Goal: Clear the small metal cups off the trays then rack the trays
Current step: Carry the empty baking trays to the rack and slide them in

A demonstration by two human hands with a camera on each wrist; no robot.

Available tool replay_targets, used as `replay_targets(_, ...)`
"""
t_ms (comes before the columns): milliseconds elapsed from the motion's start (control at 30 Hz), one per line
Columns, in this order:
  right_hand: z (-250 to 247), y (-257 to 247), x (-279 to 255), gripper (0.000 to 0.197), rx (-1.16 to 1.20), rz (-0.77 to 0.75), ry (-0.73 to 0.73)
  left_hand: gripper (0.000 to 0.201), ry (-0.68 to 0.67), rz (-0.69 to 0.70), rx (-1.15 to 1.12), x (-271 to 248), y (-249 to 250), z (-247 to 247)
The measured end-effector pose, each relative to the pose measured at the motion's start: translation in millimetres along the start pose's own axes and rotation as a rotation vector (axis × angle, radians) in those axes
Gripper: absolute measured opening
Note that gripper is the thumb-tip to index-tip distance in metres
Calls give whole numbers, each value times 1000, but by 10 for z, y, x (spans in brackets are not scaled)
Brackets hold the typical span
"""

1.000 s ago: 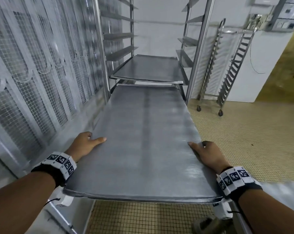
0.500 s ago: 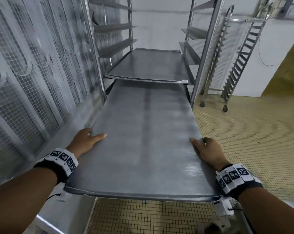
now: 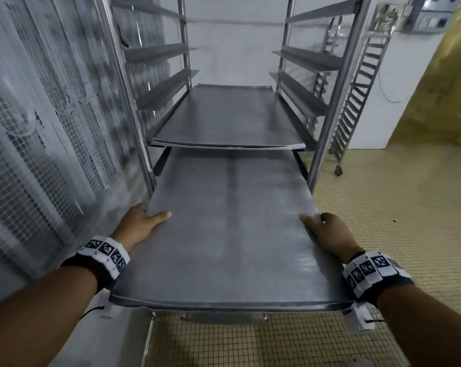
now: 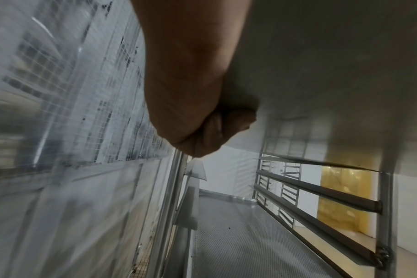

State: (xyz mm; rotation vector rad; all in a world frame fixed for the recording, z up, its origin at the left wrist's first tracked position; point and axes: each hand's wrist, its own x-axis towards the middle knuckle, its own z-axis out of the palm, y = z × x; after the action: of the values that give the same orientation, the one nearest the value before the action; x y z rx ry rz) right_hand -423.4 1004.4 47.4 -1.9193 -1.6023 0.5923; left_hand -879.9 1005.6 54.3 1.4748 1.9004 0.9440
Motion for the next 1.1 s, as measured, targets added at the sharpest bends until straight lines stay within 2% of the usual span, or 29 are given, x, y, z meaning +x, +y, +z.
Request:
replay_targets(67, 23, -15, 135, 69, -27, 5, 0, 42, -25, 1, -27, 201, -26, 3)
replay_targets(167, 13, -85, 310, 66, -57, 24, 1, 58, -84, -20, -52, 501, -83, -15)
replay_targets(200, 1, -120, 364, 65, -67, 32, 1, 66, -106, -25, -48, 598, -109, -22)
replay_targets(267, -8, -170, 467, 64, -80, 60, -14, 94, -110, -39, -24, 828, -211, 6)
replay_targets(333, -4, -216, 551, 66, -76, 81, -30, 108, -99, -39, -18, 1089, -388, 64)
replay_targets(367, -2, -229, 585, 67, -65, 88, -30, 108, -104, -44, -8, 1211, -474, 96)
replay_targets(533, -2, -314, 663, 60, -52, 119, 14, 116, -69, -25, 51, 1233, -296, 107)
replay_targets(633, -7, -327, 647, 68, -66, 122, 67, 115, -85, -18, 105, 1179, -205, 79)
replay_targets(733, -28, -298, 642, 70, -69, 96, 81, 101, -172, 32, 124, 1146, -176, 10)
replay_targets(833, -82, -256, 604, 67, -78, 89, 35, 60, -281, 68, 160, 914, -16, -140)
replay_targets(867, -100, -227, 582, 66, -82, 85, 21, 56, -294, 89, 178, 869, 5, -185)
replay_targets(1033, -231, -181, 379, 68, -164, -30, -38, 97, -252, 204, 448, 658, -25, -339)
replay_targets(1100, -274, -226, 263, 70, -220, -103, -68, 97, -253, 218, 567, 439, 117, -296)
